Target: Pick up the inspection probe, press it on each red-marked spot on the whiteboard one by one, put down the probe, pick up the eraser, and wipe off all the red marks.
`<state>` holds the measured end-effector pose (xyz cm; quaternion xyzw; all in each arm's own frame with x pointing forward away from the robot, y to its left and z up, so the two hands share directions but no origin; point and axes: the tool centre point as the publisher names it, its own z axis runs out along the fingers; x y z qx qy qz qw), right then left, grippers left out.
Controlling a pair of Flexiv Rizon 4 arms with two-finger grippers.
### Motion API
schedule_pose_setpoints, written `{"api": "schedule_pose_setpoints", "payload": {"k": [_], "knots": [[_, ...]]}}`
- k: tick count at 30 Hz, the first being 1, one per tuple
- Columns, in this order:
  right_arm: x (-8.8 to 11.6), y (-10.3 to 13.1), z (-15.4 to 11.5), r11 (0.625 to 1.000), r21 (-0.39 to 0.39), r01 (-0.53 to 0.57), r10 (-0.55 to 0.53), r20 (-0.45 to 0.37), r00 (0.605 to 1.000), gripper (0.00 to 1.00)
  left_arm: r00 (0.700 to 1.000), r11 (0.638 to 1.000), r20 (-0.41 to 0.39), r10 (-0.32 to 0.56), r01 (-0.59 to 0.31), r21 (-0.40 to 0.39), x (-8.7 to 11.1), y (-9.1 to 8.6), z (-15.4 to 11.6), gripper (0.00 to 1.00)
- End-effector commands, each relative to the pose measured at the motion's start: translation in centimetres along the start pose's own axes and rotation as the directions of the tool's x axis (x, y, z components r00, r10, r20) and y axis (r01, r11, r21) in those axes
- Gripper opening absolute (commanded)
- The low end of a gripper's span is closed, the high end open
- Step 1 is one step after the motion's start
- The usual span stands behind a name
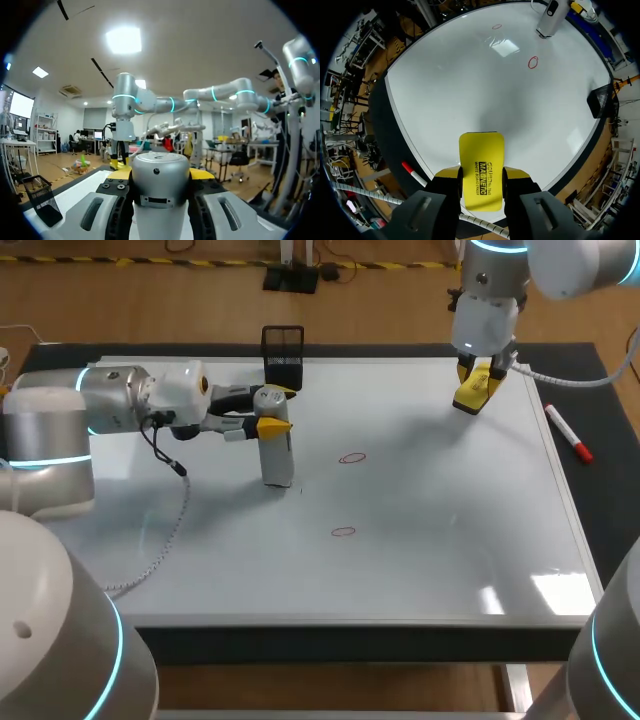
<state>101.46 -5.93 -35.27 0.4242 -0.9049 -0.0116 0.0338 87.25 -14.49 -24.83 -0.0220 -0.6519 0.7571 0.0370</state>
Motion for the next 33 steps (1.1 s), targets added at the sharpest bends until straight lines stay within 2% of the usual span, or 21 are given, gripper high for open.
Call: {"api": "schedule_pose_setpoints", "payload": {"k": [1, 19, 33], "knots": [[0.1, 0.0, -0.1, 1.000, 0.003, 0.002, -0.002, -0.002, 1.000, 0.00, 1.000, 1.000, -0.007, -0.002, 0.002, 0.009, -0.4, 0.4, 0.1, 0.00], [0.1, 0.0, -0.1, 1.000, 0.003, 0.002, -0.002, -0.002, 1.000, 0.00, 1.000, 1.000, -0.005, -0.001, 0.001, -0.004, -0.2, 1.5, -0.4, 0.00], [0.1, 0.0, -0.1, 1.000, 0.003, 0.002, -0.002, -0.002, 1.000, 0.00, 1.000, 0.998, -0.023, 0.014, -0.015, -0.058, -0.2, 1.6, -0.3, 0.00]]}}
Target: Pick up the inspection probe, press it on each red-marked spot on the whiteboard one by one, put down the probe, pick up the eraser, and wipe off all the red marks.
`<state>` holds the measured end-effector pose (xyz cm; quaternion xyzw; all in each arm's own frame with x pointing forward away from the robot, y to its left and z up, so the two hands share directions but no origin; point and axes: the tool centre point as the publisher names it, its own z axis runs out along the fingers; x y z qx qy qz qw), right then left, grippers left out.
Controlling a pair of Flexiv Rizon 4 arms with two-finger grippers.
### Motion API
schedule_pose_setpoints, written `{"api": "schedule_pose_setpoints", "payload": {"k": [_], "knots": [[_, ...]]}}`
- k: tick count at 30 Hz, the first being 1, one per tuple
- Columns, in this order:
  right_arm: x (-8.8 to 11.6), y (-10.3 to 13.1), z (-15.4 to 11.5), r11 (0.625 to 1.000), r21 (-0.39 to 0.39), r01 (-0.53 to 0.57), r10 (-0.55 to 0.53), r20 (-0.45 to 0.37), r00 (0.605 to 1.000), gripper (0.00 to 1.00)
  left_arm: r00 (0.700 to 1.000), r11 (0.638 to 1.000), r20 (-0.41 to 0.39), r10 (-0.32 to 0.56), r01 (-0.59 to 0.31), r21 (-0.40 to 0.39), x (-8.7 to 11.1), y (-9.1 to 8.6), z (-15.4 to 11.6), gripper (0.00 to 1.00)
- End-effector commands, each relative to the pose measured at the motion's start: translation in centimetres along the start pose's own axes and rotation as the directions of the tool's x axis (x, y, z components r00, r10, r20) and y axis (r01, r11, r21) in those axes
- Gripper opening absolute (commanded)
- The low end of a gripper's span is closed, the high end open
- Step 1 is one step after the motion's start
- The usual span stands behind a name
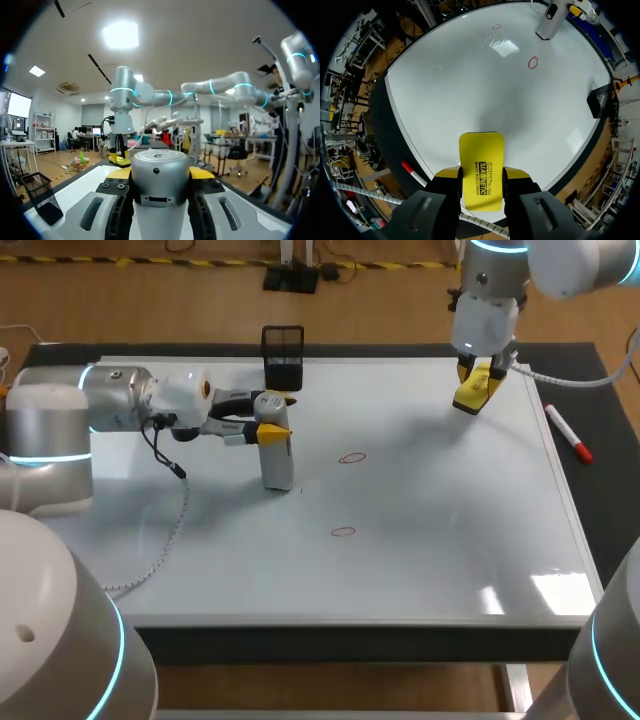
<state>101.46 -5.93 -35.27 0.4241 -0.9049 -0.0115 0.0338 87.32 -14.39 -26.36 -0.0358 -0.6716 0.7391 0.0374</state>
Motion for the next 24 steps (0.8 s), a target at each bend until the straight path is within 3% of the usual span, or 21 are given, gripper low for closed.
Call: {"api": "schedule_pose_setpoints", "payload": {"k": [1, 17, 24], "knots": [[0.1, 0.0, -0.1, 1.000, 0.003, 0.002, -0.002, -0.002, 1.000, 0.00, 1.000, 1.000, -0.003, 0.000, 0.000, -0.006, -0.1, 0.1, 0.1, 0.00], [0.1, 0.0, -0.1, 1.000, 0.003, 0.002, -0.002, -0.002, 1.000, 0.00, 1.000, 1.000, 0.002, 0.000, 0.000, -0.011, 0.1, 0.0, 0.1, 0.00], [0.1, 0.0, -0.1, 1.000, 0.003, 0.002, -0.002, -0.002, 1.000, 0.00, 1.000, 1.000, 0.020, 0.007, -0.007, 0.014, -0.2, -1.2, -0.5, 0.00]]}}
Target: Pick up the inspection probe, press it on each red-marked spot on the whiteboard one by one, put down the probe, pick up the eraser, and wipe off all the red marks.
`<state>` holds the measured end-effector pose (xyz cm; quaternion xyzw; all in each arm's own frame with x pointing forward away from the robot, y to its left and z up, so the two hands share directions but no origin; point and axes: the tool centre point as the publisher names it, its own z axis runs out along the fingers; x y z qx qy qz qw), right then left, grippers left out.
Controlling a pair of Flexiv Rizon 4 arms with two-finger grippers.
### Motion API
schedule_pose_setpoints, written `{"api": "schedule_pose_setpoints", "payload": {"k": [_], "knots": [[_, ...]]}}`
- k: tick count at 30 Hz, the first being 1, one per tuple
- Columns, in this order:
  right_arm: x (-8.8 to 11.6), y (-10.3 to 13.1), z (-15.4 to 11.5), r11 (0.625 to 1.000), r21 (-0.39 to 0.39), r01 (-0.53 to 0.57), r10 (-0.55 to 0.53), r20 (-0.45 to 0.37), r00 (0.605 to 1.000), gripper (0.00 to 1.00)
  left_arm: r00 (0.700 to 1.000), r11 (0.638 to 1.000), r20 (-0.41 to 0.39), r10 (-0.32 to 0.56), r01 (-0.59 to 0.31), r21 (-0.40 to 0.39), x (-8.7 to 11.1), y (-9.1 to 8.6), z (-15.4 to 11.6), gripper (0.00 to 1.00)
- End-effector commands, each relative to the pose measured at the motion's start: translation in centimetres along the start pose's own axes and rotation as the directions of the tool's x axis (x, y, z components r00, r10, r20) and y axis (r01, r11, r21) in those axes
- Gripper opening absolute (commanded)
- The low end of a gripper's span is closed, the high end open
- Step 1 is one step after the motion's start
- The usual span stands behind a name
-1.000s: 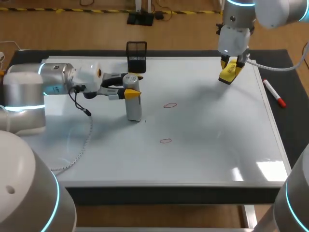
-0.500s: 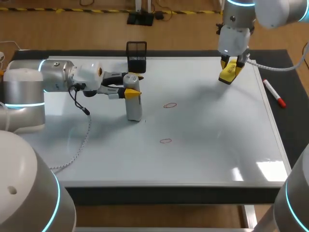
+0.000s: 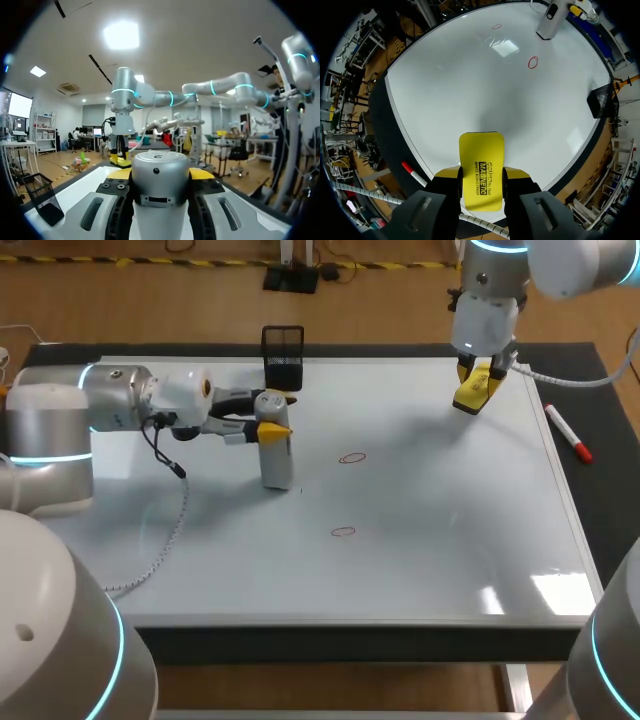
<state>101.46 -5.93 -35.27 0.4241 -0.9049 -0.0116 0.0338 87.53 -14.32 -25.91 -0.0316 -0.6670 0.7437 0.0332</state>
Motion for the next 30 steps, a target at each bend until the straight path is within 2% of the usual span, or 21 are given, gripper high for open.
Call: {"api": "schedule_pose_setpoints", "payload": {"k": [1, 6, 11, 14, 23, 30], "knots": [[0.1, 0.0, -0.1, 1.000, 0.003, 0.002, -0.002, -0.002, 1.000, 0.00, 1.000, 1.000, 0.011, 0.009, -0.009, 0.000, -0.1, -1.0, -0.7, 0.00], [0.1, 0.0, -0.1, 1.000, 0.003, 0.002, -0.002, -0.002, 1.000, 0.00, 0.999, 0.999, 0.052, -0.001, 0.000, 0.032, -1.3, -2.2, -2.7, 0.00], [0.1, 0.0, -0.1, 1.000, 0.003, 0.002, -0.002, -0.002, 1.000, 0.00, 0.995, 1.000, 0.102, 0.016, -0.018, 0.025, -2.5, -3.9, -5.0, 0.00], [0.1, 0.0, -0.1, 1.000, 0.003, 0.002, -0.002, -0.002, 1.000, 0.00, 0.989, 0.999, 0.143, -0.038, 0.033, 0.042, -3.6, -4.7, -6.6, 0.00], [0.1, 0.0, -0.1, 1.000, 0.003, 0.002, -0.002, -0.002, 1.000, 0.00, 0.965, 1.000, 0.261, 0.005, -0.007, 0.008, -5.9, -6.8, -12.1, 0.00], [0.1, 0.0, -0.1, 1.000, 0.003, 0.002, -0.002, -0.002, 1.000, 0.00, 0.937, 0.999, 0.346, 0.040, -0.044, 0.003, -6.6, -7.9, -16.4, 0.00]]}}
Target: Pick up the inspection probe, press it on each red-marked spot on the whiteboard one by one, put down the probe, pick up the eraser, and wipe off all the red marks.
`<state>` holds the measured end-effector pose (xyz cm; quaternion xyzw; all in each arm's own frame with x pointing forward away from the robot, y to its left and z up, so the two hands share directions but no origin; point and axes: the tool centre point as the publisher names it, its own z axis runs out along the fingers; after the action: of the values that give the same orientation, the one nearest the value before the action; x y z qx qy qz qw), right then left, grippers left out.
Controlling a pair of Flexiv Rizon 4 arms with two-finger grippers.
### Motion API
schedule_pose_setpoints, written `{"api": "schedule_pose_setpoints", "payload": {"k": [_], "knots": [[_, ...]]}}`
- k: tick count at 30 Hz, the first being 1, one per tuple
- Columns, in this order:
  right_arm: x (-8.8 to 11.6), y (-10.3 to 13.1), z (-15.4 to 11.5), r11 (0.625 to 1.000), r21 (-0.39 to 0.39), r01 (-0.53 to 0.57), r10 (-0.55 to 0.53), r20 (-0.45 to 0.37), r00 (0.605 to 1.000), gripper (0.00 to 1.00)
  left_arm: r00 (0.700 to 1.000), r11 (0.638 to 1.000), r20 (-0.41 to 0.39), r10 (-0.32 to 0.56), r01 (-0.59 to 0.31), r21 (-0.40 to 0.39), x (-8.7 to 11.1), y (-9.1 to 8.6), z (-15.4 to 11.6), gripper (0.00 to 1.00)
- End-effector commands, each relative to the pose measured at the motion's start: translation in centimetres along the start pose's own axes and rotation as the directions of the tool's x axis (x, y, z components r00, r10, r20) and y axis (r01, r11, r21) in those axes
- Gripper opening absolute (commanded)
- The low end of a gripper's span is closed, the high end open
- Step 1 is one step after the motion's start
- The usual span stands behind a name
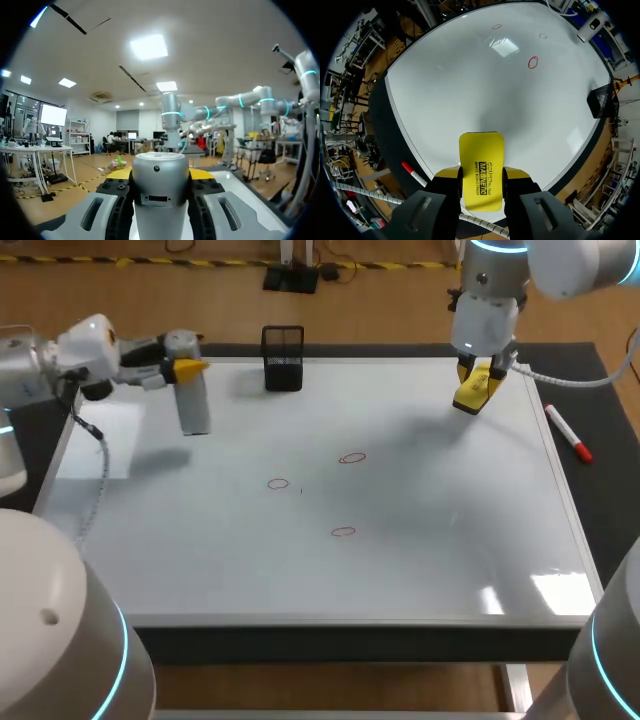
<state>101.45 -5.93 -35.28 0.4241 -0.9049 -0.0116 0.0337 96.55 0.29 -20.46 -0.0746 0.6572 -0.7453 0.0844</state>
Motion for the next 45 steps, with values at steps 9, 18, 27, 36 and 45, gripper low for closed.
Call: {"api": "schedule_pose_setpoints", "payload": {"k": [9, 18, 27, 36, 45], "knots": [[0.1, 0.0, -0.1, 1.000, 0.003, 0.002, -0.002, -0.003, 1.000, 0.00, 0.992, 0.999, 0.114, 0.045, -0.046, 0.000, -0.7, -1.4, -5.1, 0.00], [0.1, 0.0, -0.1, 1.000, 0.003, 0.002, -0.002, -0.003, 1.000, 0.00, 0.991, 0.999, 0.121, 0.048, -0.049, -0.001, -0.8, -1.4, -5.5, 0.00], [0.1, 0.0, -0.1, 1.000, 0.003, 0.002, -0.002, -0.003, 1.000, 0.00, 0.991, 0.999, 0.121, 0.048, -0.049, -0.001, -0.8, -1.4, -5.5, 0.00], [-2.0, 4.7, -0.5, 0.990, 0.052, 0.128, -0.128, -0.013, 0.992, 0.00, 0.991, 0.999, 0.121, 0.048, -0.049, -0.001, -0.8, -1.4, -5.5, 0.00], [-5.1, 11.4, -0.8, 0.951, 0.109, 0.290, -0.290, -0.020, 0.957, 0.00, 0.991, 0.999, 0.121, 0.048, -0.049, -0.001, -0.8, -1.4, -5.5, 0.00]]}}
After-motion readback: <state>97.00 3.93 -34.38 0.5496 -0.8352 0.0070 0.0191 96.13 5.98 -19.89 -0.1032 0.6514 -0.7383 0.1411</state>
